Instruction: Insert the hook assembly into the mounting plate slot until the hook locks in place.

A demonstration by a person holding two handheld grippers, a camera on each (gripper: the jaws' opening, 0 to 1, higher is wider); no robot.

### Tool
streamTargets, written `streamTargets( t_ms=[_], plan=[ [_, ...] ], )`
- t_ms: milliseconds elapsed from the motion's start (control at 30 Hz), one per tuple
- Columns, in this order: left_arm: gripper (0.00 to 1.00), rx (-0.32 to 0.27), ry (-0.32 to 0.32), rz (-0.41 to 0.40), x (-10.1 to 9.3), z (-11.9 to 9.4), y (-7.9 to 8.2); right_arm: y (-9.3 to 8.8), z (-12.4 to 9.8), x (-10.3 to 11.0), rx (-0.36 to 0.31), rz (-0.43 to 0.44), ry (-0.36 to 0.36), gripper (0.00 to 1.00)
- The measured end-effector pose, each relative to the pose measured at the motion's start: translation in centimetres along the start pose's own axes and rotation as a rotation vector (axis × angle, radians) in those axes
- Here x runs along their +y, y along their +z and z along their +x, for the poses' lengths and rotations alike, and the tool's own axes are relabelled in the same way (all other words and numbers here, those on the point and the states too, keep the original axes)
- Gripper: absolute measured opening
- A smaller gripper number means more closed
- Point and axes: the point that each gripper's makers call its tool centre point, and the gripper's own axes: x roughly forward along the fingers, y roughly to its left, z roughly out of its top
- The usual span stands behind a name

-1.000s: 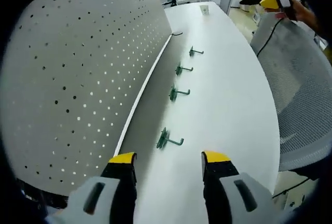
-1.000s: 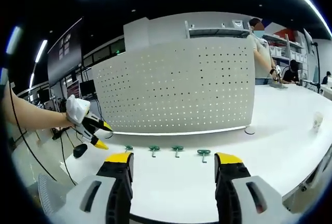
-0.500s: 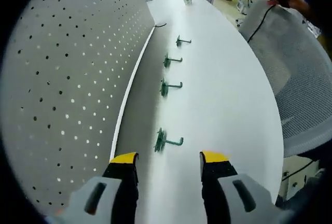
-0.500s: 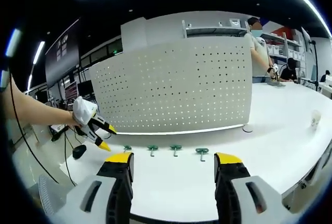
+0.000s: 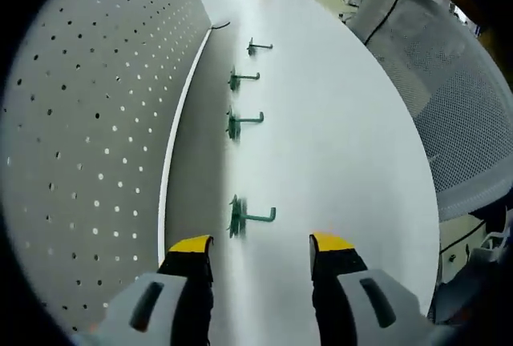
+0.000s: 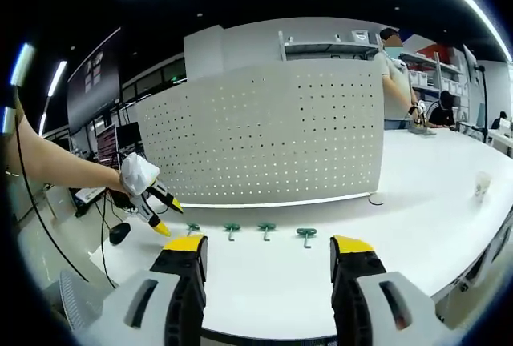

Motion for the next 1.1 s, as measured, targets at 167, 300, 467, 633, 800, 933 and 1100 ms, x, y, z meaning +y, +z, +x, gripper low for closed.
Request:
streamTargets(
  t_ms=[167,300,467,633,800,933,1100],
  plan=[
    [0.50,-0.014,-0.025,0.008,0.2,0.4,0.7,0.4,-0.2,0.3,-0.005,-0.007,-0.010,0.60],
    [0.49,-0.001,-0.040,0.027,0.3,0.8,0.6,0.7,-0.4,0.3,-0.016,-0.004,-0.018,0.60],
    [0.46,0.024,-0.077,0.025,0.2,1.4,-0.1,0.5,-0.7,0.1,-0.017,-0.003,-0.029,0.60],
    [0.45,0.047,-0.093,0.066,0.3,1.9,0.0,0.5,-1.0,-0.2,-0.021,0.004,-0.044,0.59],
    [0.45,0.087,-0.102,0.086,1.0,2.5,-0.4,0.7,-1.0,0.0,-0.032,0.007,-0.044,0.60],
    [0.43,0.086,-0.109,0.078,1.3,2.8,-0.3,1.1,-1.0,-0.2,-0.046,-0.004,-0.054,0.60],
    [0.42,0.084,-0.126,0.085,1.1,3.2,-0.1,1.3,-1.0,-0.4,-0.048,-0.003,-0.056,0.60]
  ],
)
